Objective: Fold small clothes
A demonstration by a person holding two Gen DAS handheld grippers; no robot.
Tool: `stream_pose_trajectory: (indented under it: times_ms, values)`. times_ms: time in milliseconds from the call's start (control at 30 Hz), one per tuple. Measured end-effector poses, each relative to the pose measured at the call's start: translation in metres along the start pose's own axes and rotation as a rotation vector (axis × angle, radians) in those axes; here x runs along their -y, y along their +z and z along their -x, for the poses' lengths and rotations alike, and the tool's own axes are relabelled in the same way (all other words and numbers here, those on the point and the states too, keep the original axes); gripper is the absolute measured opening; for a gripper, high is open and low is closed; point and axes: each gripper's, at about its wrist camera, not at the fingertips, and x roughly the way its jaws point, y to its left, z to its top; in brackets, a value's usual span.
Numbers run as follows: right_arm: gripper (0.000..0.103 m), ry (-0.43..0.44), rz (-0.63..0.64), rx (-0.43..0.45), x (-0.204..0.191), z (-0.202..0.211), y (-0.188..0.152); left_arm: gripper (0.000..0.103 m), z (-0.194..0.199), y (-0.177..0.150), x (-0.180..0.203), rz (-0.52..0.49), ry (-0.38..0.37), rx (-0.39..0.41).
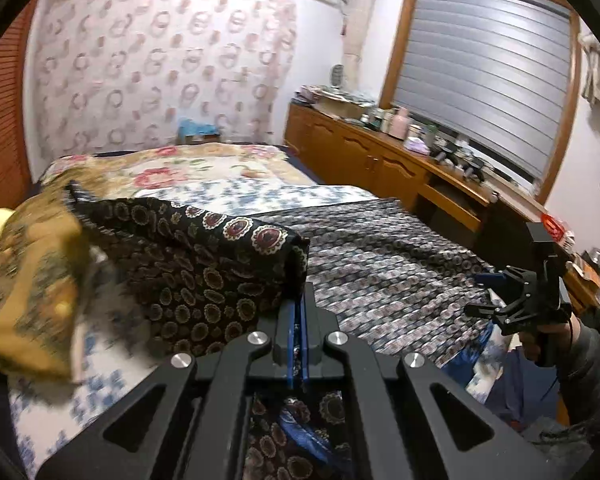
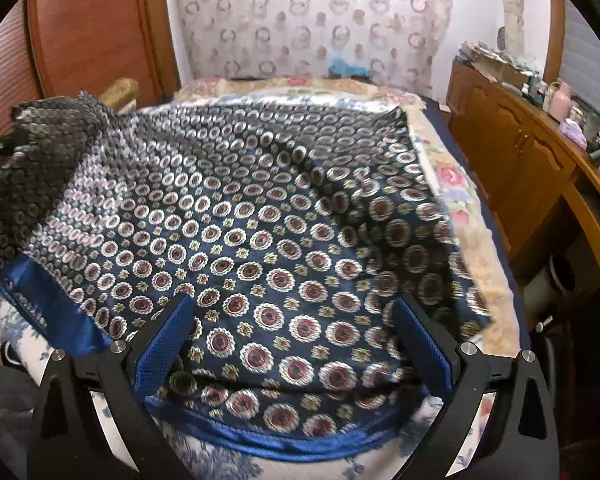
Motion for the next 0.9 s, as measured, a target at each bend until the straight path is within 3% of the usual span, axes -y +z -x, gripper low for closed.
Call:
stream_pose_trajectory:
  times_ms: [367,567,667,733,900]
  values:
    - [0.100,-0.010,-0.019,0.073,0.014,0.026,0.000,0.000,-0.048,0.056,0.080,-0.148,-0.137,-0.034]
    - [0.100,-0.002,-0.039,0.104,0.023,0.038,0.003,0.002,-0.065,0.077,0.105,-0.174,-0.165,-0.060]
    - [0.100,0.005,-0.043,0.111,0.023,0.040,0.003,0.009,-0.066,0.076,0.105,-0.179,-0.191,-0.081]
    - [0.100,0.016,-0.041,0.115,0.022,0.040,0.004,0.028,-0.068,0.073,0.105,-0.186,-0.174,-0.087]
    - [0.100,0.037,-0.025,0.120,0.011,0.038,0.009,0.041,-0.061,0.061,0.093,-0.180,-0.144,-0.102]
